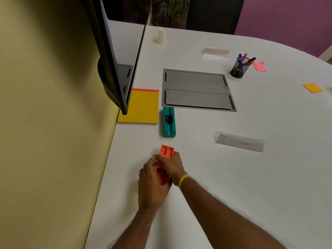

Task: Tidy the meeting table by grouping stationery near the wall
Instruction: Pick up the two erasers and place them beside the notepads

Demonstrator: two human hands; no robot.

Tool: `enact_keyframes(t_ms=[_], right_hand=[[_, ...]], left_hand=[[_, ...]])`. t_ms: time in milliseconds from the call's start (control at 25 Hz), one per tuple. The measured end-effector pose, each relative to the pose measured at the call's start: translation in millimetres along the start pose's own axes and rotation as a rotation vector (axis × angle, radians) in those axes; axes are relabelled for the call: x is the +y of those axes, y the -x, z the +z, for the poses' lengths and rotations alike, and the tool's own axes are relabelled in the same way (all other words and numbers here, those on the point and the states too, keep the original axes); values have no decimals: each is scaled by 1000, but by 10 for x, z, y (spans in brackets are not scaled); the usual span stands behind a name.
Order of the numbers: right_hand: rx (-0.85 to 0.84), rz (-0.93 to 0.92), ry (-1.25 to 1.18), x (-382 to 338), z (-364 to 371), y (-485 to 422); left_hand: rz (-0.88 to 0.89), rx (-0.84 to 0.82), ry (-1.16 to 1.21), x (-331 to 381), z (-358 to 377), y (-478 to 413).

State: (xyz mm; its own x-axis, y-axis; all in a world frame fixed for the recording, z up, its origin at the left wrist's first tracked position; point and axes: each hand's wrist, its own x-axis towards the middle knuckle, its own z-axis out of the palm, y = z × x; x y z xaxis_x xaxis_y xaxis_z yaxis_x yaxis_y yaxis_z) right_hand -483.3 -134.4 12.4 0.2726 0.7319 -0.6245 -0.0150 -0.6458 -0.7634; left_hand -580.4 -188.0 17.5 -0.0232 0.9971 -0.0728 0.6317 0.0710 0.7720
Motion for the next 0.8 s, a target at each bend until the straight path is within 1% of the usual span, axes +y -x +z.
enact_keyframes(t_ms=[80,120,240,320,400,520,600,720,800], right_hand=[[73,-79,146,59,-9,-41],[99,-123,210,73,3,-51],[156,-188,405,58,62,-111],[191,-204,573,47,99,-158],[218,-211,675,42,96,-167],[233,-160,684,44,16,-72],[219,-126,662,63,-104,31],[213,-153,681,93,-409,323],[203,-198,737,113,-656,566]], left_hand=[[-19,-75,-19,-119,-60,54],[-28,-81,-39,-186,-95,78],[-34,-32,-56,-321,-200,118],[-4,2,-75,-386,-278,133],[34,17,-84,-413,-349,154],[76,2,-126,-401,-454,220],[109,-32,-199,-372,-518,261],[180,-113,-371,-279,-656,327],[216,-175,-481,-195,-738,348]])
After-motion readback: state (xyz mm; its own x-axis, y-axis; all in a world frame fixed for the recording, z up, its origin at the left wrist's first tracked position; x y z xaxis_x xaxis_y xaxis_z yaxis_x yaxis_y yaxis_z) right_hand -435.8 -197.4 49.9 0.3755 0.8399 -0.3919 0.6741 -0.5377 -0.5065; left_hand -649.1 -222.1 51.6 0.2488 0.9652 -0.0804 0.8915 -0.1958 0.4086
